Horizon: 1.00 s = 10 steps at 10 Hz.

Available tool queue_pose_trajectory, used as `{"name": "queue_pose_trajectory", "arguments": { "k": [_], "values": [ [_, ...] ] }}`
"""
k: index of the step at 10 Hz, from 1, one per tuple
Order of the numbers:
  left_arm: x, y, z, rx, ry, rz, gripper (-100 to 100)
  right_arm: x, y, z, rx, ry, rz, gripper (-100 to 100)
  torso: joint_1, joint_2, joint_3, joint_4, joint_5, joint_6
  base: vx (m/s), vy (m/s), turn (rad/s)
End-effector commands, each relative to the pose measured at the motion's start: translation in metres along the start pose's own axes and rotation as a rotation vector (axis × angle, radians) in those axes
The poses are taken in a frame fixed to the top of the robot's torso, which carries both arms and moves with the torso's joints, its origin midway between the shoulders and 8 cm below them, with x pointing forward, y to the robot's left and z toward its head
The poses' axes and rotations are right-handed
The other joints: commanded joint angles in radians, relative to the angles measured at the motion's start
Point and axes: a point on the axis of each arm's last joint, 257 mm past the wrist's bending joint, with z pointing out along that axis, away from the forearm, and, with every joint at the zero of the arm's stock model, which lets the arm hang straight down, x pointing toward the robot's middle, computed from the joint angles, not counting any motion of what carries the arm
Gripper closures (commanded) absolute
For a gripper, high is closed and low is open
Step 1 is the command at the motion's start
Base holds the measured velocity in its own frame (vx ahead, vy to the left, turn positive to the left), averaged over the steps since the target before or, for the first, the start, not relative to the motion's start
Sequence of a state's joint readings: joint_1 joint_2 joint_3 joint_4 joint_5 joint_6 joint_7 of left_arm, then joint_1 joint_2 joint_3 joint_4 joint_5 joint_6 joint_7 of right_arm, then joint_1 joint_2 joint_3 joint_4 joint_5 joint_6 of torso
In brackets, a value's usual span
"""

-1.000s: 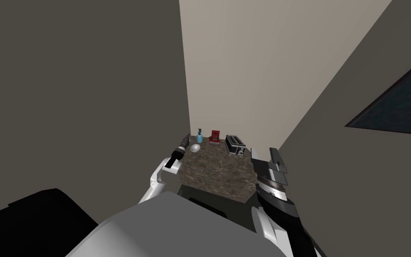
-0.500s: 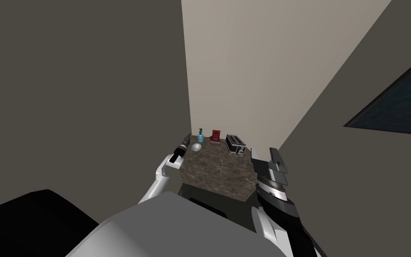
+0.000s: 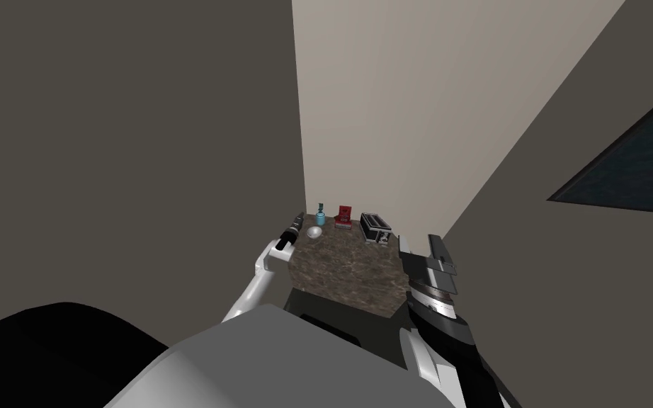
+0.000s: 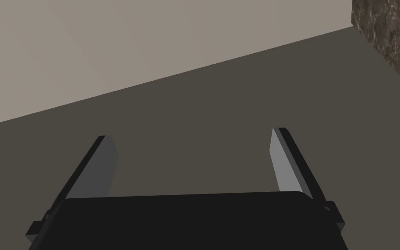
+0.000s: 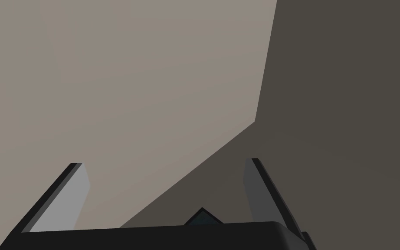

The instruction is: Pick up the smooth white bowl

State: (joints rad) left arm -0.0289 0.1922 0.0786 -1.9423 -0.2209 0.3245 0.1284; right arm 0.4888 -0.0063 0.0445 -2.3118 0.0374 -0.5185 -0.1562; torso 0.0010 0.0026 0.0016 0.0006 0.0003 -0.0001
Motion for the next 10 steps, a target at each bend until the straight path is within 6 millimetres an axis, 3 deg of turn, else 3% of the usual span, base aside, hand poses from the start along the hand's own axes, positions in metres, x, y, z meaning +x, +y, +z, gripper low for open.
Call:
{"name": "queue_pose_trajectory", "arguments": {
  "k": [1,10],
  "values": [
    [-0.001,0.012,0.013,-0.050,-0.009,0.003,-100,0.000,0.000,0.000,0.000,0.000,0.000,0,0.000,0.000,0.000,0.000,0.000,0.000,-0.061,0.032,0.032],
    [0.010,0.056,0.068,-0.272,-0.013,0.002,-100,0.000,0.000,0.000,0.000,0.000,0.000,0,0.002,-0.001,0.000,0.000,0.000,0.000,-0.041,0.033,0.025]
  ]
}}
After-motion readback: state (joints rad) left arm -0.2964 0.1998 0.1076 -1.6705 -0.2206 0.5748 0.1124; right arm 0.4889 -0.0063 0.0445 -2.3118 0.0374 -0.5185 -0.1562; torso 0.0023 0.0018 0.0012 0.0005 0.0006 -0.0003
